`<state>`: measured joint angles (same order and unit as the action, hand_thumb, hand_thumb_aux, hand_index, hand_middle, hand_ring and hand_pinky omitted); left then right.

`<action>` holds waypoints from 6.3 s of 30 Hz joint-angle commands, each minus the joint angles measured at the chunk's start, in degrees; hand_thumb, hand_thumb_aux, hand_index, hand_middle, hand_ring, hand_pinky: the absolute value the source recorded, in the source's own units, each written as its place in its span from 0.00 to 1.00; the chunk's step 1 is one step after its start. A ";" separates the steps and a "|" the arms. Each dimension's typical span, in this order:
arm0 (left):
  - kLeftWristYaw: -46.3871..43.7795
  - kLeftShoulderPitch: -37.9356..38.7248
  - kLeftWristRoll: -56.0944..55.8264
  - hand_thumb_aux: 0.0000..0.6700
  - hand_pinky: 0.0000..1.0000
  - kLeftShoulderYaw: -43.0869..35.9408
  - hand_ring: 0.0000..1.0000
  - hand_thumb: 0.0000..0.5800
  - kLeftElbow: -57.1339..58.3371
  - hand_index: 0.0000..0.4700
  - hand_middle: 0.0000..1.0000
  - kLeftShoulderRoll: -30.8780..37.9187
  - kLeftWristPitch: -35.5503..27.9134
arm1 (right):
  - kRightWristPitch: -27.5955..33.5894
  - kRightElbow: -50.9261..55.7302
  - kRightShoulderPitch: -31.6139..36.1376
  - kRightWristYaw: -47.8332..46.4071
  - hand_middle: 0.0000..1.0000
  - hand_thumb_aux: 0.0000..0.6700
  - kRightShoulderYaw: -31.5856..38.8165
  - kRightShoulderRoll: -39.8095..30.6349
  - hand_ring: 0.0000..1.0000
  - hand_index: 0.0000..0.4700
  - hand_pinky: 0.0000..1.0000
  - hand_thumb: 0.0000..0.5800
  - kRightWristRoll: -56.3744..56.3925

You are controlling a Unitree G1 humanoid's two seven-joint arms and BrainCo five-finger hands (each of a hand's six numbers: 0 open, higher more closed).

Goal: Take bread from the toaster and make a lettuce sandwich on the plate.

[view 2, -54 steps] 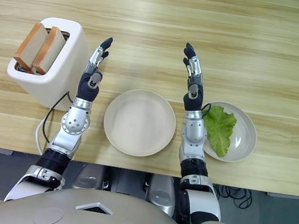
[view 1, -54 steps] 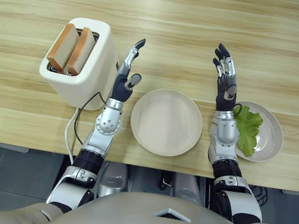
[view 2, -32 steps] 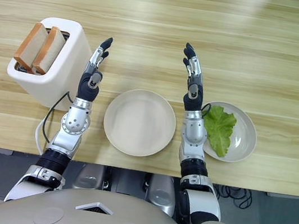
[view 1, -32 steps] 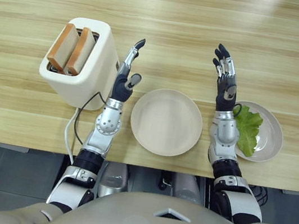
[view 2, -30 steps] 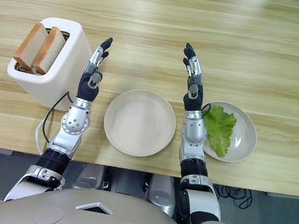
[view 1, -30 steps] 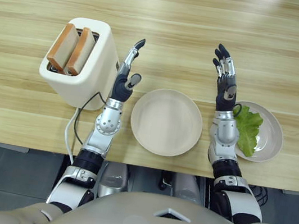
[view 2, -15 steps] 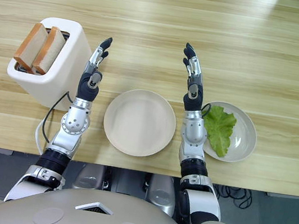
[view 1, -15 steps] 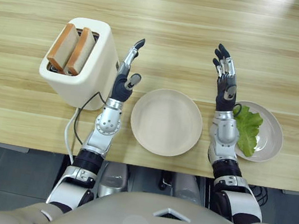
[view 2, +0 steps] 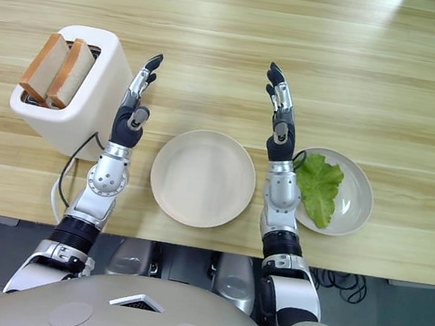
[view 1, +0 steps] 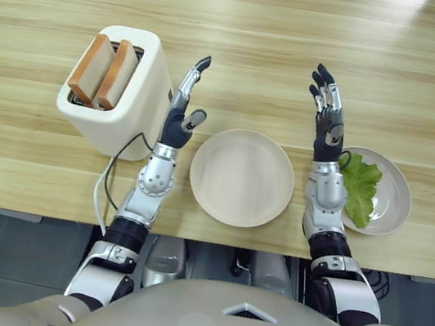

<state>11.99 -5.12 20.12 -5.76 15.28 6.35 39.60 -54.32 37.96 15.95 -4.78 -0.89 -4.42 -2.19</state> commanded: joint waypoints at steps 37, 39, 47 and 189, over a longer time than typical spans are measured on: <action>-2.06 11.86 14.06 0.00 0.00 24.49 0.00 0.00 -14.93 0.00 0.00 25.06 -28.44 | -1.19 6.82 4.48 0.85 0.00 0.00 2.28 2.53 0.00 0.00 0.00 0.00 -2.10; -1.98 11.78 13.69 0.18 0.00 24.08 0.00 0.33 -14.62 0.18 0.00 25.14 -28.53 | -1.25 6.90 4.51 0.98 0.00 0.00 2.25 2.47 0.00 0.00 0.00 0.00 -2.19; -1.49 11.97 12.91 0.87 0.00 24.10 0.00 0.98 -14.76 0.85 0.00 25.85 -28.97 | -1.61 7.02 4.50 1.37 0.00 0.00 2.32 2.11 0.00 0.00 0.00 0.00 -2.62; -6.45 11.31 0.41 0.00 0.00 -3.99 0.00 0.00 -22.37 0.00 0.00 -2.10 -21.03 | 22.42 14.48 -9.70 54.33 0.00 0.00 13.75 -44.58 0.00 0.00 0.00 0.00 -58.88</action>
<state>5.90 5.71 21.39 -9.28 -8.63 4.38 19.29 -36.49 51.29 4.94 45.19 8.18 -48.30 -55.91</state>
